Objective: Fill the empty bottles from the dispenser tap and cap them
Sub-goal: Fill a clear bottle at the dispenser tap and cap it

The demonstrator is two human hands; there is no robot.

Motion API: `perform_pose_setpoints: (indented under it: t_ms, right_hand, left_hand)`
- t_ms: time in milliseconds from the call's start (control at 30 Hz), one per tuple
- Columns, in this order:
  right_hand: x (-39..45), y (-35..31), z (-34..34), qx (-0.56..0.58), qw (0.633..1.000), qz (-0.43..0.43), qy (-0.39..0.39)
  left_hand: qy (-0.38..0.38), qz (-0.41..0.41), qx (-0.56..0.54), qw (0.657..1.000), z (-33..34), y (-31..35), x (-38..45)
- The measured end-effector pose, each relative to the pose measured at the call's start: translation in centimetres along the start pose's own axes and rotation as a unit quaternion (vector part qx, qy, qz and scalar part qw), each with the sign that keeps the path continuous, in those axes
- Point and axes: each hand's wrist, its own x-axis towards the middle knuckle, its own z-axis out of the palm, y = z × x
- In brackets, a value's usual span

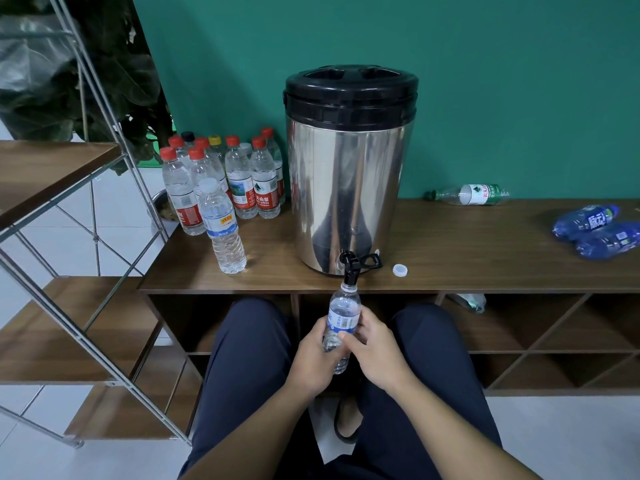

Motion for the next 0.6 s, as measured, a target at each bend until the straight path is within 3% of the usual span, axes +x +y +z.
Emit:
perform_pose_setpoints:
  t_ms: [600]
  right_hand:
    - [0.06,-0.03,0.02,-0.004,1.000,0.001,0.004]
  left_hand:
    - [0.002,0.005,0.009,1.000,-0.03,-0.04,0.01]
